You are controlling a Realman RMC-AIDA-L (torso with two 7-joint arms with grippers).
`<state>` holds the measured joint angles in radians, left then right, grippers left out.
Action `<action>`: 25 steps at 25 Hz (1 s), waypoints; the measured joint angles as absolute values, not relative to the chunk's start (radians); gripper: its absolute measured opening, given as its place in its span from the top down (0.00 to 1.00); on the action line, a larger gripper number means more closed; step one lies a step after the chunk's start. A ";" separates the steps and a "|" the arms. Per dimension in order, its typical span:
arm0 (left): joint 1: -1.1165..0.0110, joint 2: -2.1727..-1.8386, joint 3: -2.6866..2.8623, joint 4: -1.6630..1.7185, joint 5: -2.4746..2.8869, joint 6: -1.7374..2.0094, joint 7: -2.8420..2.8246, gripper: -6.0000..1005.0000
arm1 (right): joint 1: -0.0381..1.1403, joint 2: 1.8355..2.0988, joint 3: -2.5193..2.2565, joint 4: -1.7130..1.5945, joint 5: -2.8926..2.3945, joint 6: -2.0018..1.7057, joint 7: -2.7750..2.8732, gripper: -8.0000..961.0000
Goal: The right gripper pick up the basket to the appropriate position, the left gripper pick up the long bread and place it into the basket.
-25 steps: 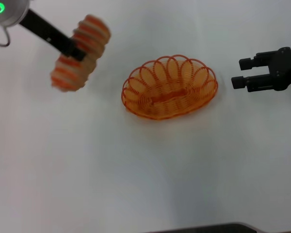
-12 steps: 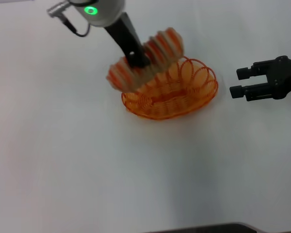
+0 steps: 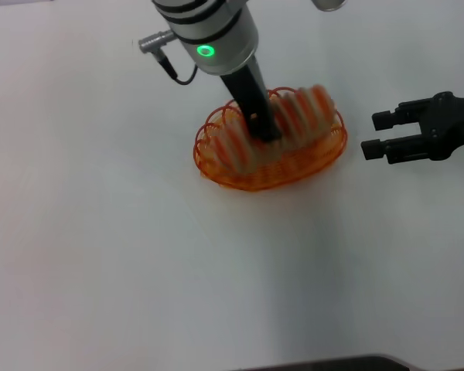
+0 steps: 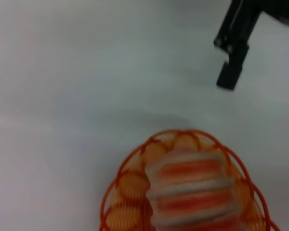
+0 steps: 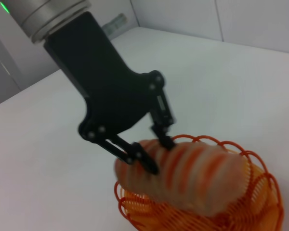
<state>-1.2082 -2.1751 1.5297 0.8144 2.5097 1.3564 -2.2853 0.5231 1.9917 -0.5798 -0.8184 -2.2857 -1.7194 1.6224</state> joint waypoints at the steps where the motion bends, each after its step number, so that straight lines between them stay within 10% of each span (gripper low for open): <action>1: -1.207 -2.175 1.532 0.814 2.498 1.344 -2.285 0.78 | 0.524 1.993 -0.582 -0.818 -2.286 -1.719 1.622 0.26; 16: -0.884 -2.165 1.266 0.996 2.305 1.338 -2.175 0.28 | 0.536 1.996 -0.584 -0.807 -2.298 -1.712 1.623 0.25; 25: -0.656 -2.124 0.808 0.829 2.164 1.558 -1.940 0.30 | 0.575 1.996 -0.584 -0.803 -2.298 -1.709 1.624 0.26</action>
<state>-0.6562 -2.1240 0.8076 0.8293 2.1644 1.5579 -1.9400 0.5746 1.9956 -0.5843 -0.8028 -2.2983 -1.7086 1.6238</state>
